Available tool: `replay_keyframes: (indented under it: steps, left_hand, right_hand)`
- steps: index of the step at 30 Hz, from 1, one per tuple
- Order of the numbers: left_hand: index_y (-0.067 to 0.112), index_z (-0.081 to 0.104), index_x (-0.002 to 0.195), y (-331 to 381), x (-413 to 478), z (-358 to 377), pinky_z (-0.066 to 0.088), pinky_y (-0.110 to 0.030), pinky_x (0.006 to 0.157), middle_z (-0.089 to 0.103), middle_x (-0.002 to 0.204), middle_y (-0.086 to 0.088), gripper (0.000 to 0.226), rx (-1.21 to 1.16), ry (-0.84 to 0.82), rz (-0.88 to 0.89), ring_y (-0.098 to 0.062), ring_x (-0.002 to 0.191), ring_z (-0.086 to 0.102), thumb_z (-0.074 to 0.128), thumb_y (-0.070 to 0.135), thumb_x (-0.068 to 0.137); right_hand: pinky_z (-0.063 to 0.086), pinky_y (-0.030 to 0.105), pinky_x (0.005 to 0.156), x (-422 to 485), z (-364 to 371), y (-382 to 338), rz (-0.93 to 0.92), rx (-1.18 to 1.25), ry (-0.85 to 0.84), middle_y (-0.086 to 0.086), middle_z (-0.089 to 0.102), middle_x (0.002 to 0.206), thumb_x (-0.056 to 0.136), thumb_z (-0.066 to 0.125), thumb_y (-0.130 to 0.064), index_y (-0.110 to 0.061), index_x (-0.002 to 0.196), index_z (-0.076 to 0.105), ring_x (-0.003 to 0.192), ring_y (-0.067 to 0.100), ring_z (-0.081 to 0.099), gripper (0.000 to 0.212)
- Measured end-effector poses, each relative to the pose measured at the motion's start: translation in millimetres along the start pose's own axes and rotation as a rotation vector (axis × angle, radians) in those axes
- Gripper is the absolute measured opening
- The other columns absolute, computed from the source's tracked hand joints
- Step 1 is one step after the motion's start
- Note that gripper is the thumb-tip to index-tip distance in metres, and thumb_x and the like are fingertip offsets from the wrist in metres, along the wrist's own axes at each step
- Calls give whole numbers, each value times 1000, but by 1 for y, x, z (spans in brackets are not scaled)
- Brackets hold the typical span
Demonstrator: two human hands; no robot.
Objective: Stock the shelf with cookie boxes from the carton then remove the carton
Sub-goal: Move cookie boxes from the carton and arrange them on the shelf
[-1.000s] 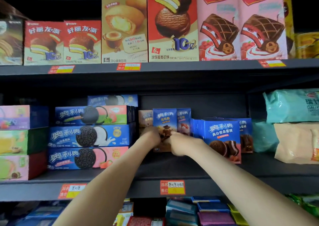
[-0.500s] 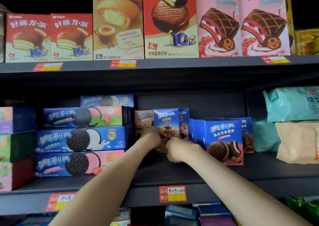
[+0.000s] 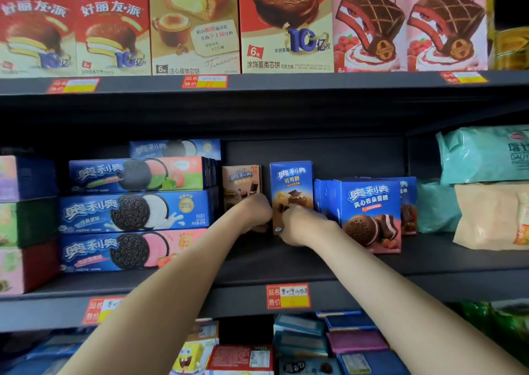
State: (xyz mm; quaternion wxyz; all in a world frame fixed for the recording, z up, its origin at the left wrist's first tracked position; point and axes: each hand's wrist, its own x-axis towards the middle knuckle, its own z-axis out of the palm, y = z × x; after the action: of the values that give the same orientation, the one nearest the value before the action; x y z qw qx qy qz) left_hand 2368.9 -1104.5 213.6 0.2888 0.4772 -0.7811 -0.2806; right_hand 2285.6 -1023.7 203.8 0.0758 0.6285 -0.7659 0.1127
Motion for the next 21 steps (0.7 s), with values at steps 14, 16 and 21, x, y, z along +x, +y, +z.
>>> replay_keyframes:
  steps: [14,16,21]
  left_hand:
    - [5,60,122,22,-89,0,50,-34,85,64,117,-14,40,305,246,203,-29,103,59,38,-2,89]
    - [10,58,127,16,-124,4,46,-30,97,64,122,-9,43,271,352,276,-25,113,58,41,-2,89]
    - [12,59,121,-23,-218,31,46,-14,90,66,107,3,29,96,520,308,-7,101,62,55,12,92]
  right_hand:
    - [47,37,85,-49,-13,16,-177,168,236,6,54,125,92,51,-18,-15,119,55,109,31,56,28]
    - [45,38,87,-76,-12,16,-266,208,313,8,53,125,93,49,-20,-12,117,54,112,32,54,26]
    - [44,37,90,-149,18,6,-420,356,386,2,52,131,96,46,-29,-15,129,50,121,27,49,36]
